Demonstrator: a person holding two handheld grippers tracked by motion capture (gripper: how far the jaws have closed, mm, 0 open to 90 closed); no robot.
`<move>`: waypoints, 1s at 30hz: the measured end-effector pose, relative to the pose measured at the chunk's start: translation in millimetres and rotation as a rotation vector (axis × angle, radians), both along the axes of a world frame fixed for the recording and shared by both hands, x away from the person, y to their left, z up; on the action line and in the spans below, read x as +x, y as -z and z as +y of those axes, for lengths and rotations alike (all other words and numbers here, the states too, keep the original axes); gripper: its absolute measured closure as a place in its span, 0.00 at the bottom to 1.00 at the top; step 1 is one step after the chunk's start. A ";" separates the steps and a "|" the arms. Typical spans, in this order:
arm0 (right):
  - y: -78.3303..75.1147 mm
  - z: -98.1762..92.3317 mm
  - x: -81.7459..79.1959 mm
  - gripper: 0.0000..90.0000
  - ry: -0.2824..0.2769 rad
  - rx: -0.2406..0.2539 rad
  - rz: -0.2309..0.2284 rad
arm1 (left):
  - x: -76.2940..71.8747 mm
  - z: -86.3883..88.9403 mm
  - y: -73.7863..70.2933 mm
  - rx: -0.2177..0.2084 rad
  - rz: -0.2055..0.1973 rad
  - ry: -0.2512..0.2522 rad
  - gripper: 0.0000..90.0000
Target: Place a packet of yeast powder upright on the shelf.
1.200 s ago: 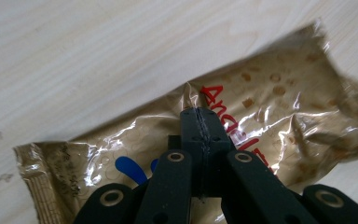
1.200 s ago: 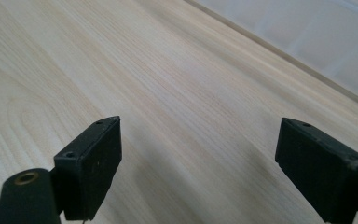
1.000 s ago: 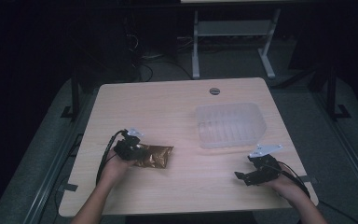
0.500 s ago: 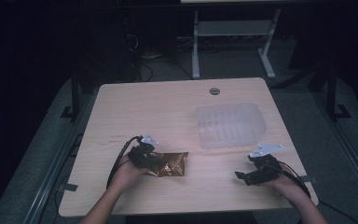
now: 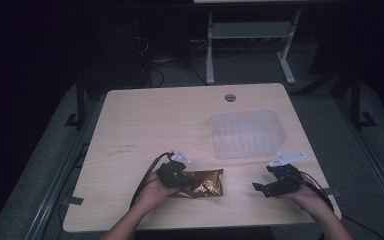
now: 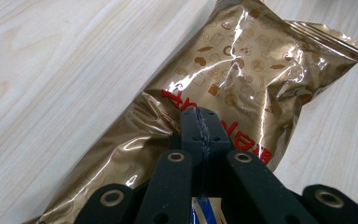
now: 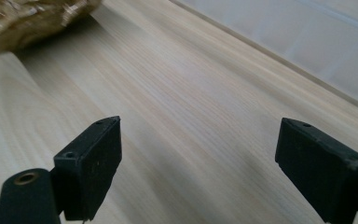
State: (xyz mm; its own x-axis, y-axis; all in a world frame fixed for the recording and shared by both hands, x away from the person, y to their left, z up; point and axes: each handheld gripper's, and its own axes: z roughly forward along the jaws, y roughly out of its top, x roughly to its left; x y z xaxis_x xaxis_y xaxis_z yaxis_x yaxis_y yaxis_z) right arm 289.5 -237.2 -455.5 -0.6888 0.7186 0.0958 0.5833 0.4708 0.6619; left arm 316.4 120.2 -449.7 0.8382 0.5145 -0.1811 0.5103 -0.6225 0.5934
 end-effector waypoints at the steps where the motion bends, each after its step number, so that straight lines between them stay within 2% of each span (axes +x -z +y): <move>1: -1.1 -0.1 -0.5 0.16 -0.002 0.005 0.000 | 0.0 0.0 -0.3 0.000 -0.001 0.001 1.00; 4: -3.3 0.7 -1.2 0.15 -0.011 0.004 0.002 | 0.1 1.4 -1.9 -0.016 0.007 -0.006 1.00; 8: -4.5 1.5 -1.1 0.15 -0.021 0.010 0.008 | 0.4 9.4 -9.1 -0.024 -0.011 -0.015 1.00; 10: -5.5 2.3 -1.5 0.15 -0.021 0.019 0.017 | -0.6 21.5 -16.3 -0.037 -0.033 -0.045 1.00; 15: -6.6 4.2 -2.5 0.15 -0.038 0.033 0.031 | -5.1 48.1 -23.8 -0.017 -0.074 -0.098 1.00; 16: -6.7 5.1 -3.1 0.15 -0.037 0.040 0.035 | -6.6 55.6 -23.2 0.000 -0.081 -0.110 1.00; 19: -7.8 8.7 -4.4 0.15 -0.049 0.051 0.037 | -10.6 70.2 -18.4 0.014 -0.066 -0.143 1.00; 21: -8.9 11.6 -5.2 0.15 -0.059 0.067 0.043 | -11.8 76.5 -14.8 0.031 -0.068 -0.142 1.00; 23: -10.1 15.0 -5.7 0.15 -0.068 0.075 0.045 | -13.1 77.3 -10.0 0.034 -0.055 -0.149 1.00; 26: -12.3 20.6 -6.3 0.15 -0.080 0.090 0.045 | -12.9 72.1 -5.6 0.056 -0.045 -0.132 1.00; 30: -14.2 27.5 -4.6 0.15 -0.095 0.132 0.052 | -14.5 65.9 -4.3 0.047 -0.026 -0.115 1.00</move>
State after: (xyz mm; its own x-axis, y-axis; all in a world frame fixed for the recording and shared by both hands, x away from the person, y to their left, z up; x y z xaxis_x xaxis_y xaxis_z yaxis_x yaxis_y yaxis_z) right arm 284.9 -209.7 -441.3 -0.7444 0.6294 0.2230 0.5758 0.4360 0.6916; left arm 302.0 186.1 -445.4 0.7774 0.6148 -0.1332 0.5645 -0.5883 0.5790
